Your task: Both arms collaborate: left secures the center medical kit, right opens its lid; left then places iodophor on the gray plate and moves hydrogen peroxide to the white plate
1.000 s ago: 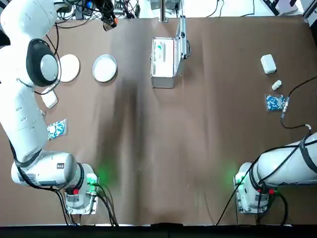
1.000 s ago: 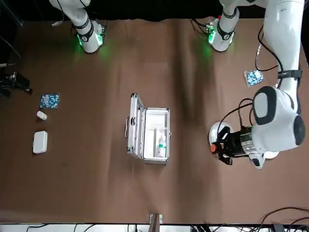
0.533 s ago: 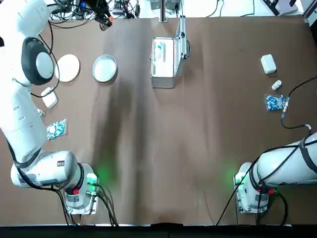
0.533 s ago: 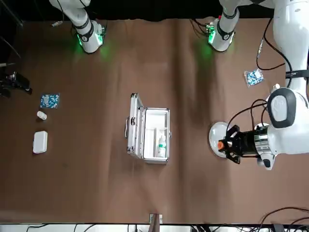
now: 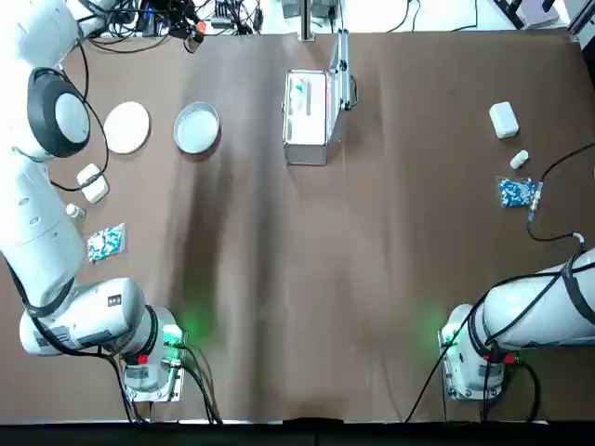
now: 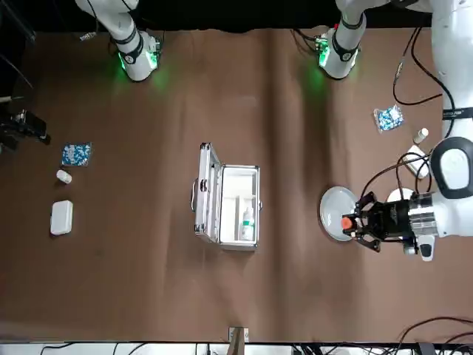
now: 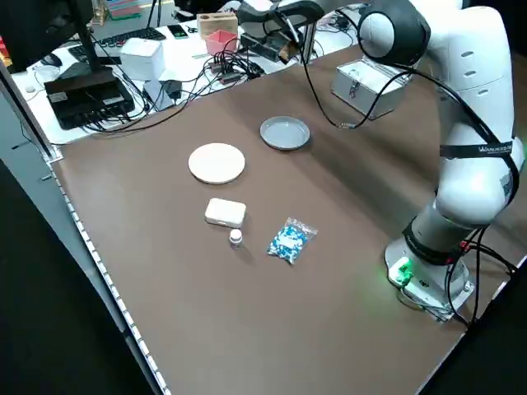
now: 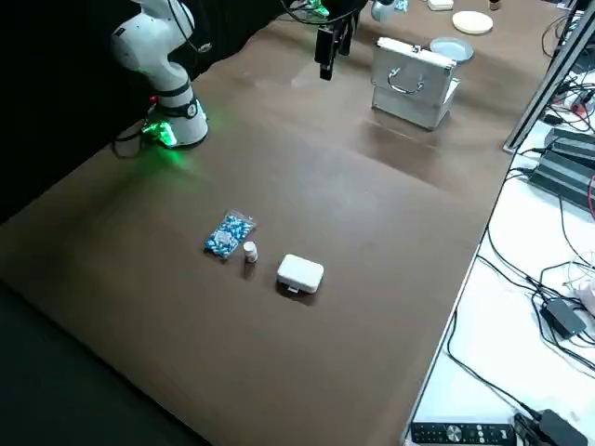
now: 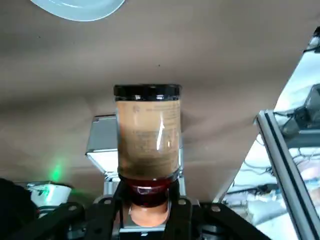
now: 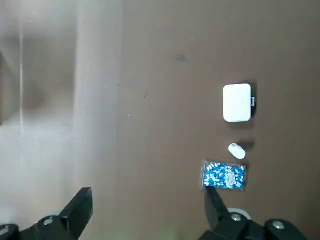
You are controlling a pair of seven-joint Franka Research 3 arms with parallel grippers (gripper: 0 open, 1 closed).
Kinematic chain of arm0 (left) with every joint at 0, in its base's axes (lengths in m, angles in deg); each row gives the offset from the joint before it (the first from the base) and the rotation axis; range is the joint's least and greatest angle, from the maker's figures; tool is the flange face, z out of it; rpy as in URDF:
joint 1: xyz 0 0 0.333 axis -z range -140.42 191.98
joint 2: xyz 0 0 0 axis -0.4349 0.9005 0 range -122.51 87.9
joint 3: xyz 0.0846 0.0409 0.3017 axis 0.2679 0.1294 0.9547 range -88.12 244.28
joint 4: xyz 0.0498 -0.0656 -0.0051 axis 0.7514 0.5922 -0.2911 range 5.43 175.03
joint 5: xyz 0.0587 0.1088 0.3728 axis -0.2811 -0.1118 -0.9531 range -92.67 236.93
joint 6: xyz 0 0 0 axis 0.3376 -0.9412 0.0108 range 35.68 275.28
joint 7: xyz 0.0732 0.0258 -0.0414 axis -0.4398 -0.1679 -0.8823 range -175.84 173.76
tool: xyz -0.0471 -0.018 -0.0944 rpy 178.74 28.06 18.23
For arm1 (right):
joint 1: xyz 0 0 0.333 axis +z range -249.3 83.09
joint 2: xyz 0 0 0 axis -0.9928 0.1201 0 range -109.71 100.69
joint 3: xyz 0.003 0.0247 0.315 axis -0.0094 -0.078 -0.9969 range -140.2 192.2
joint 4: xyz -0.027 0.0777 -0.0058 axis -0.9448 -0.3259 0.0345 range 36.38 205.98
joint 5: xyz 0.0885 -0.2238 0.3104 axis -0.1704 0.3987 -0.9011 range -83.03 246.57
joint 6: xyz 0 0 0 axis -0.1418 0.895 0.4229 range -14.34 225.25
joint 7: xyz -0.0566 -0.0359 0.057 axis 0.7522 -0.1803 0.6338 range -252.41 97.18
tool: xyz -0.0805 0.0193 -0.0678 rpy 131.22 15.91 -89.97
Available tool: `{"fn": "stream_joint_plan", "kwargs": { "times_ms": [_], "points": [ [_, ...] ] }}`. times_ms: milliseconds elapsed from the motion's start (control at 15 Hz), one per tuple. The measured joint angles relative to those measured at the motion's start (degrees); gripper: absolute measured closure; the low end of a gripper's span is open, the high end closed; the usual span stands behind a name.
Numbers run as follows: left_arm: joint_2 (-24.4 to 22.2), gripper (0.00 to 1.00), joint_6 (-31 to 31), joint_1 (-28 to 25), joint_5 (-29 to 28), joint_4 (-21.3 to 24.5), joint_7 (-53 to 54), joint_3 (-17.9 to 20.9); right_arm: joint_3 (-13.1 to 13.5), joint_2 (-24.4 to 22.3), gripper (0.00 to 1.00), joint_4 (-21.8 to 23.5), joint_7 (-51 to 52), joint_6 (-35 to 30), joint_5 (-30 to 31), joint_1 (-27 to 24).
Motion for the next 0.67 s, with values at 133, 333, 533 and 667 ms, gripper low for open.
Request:
{"fn": "stream_joint_plan", "kwargs": {
  "times_ms": [133, 333, 533, 667],
  "points": [
    [-0.01, 0.67, -1.34, -1.53, 0.66, 0.09, 2.99, -0.91, -0.06, 0.00, 0.01, 0.00, 0.00, -0.01, 0.00, 0.01],
    [1.00, 0.67, -1.58, -3.20, 3.04, 0.90, 4.14, -1.15, -0.37, -0.11, 0.01, -0.03, 0.00, -0.07, 0.00, 0.72],
    [3.52, 0.67, -2.85, -5.06, 6.44, 1.48, 4.65, -1.18, -0.50, -0.17, 0.01, -0.04, -0.01, -0.07, 0.00, 1.14],
    [5.96, 0.67, -3.53, -6.64, 9.21, 2.22, 7.10, -1.19, -0.45, -0.19, 0.01, -0.05, -0.01, -0.06, 0.00, 1.13]
  ]
}}
